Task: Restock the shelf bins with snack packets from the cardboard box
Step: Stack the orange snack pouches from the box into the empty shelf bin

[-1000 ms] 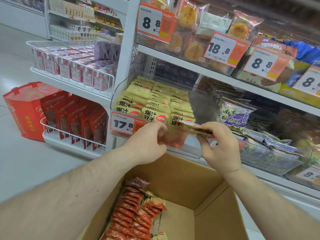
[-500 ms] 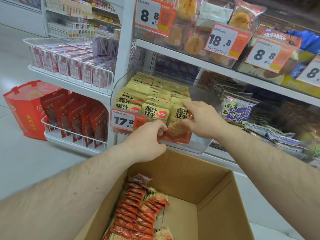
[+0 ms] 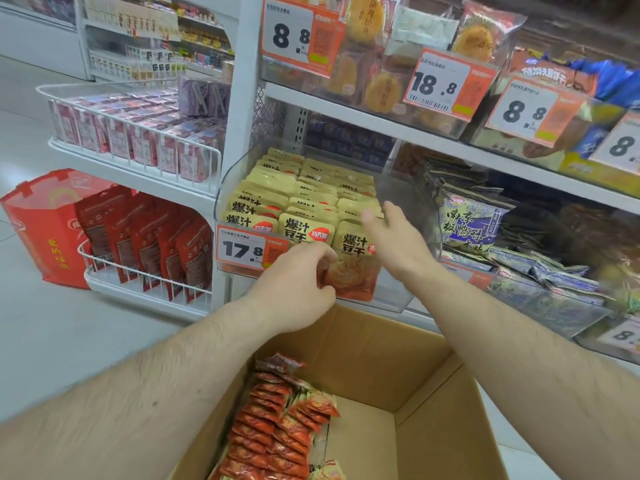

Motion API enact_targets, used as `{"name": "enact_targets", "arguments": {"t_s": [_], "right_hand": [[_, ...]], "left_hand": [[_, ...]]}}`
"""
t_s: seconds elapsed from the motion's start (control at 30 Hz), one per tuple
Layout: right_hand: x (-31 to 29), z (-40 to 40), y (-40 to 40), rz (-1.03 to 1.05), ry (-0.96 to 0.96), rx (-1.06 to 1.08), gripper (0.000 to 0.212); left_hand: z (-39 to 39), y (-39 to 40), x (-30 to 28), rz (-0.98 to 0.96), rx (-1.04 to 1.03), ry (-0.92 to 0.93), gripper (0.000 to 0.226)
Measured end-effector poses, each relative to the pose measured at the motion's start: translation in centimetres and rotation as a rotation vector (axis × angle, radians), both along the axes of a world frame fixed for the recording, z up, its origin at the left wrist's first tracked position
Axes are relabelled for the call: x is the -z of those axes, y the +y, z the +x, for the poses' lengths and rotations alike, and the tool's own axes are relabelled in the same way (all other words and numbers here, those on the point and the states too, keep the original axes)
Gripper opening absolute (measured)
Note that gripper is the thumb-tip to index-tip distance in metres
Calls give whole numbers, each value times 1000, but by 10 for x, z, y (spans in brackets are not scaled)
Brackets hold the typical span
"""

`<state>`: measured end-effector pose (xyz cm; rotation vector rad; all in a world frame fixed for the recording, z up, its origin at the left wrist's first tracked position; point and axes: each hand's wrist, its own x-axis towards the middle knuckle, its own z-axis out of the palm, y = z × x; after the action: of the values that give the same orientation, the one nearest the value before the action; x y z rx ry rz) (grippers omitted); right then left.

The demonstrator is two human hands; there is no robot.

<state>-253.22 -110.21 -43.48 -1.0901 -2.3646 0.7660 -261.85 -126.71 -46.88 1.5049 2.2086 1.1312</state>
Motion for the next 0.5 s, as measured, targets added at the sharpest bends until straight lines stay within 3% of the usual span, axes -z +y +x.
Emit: {"name": "enact_targets", "arguments": {"t_s": [0.1, 0.23, 0.33, 0.5], "right_hand": [[-24, -7, 14, -613, 362, 280, 74], [-24, -17, 28, -1045, 307, 249, 80], [-25, -20, 34, -1149, 252, 146, 85], [-18, -20, 48, -1160, 229, 201, 90]], "left_hand": [[-3, 2, -7, 141, -96, 66, 39], [-1, 15, -19, 292, -187, 54, 32], [-2, 31, -26, 329, -218, 60, 30], [-23, 63, -38, 236, -236, 185, 26]]}}
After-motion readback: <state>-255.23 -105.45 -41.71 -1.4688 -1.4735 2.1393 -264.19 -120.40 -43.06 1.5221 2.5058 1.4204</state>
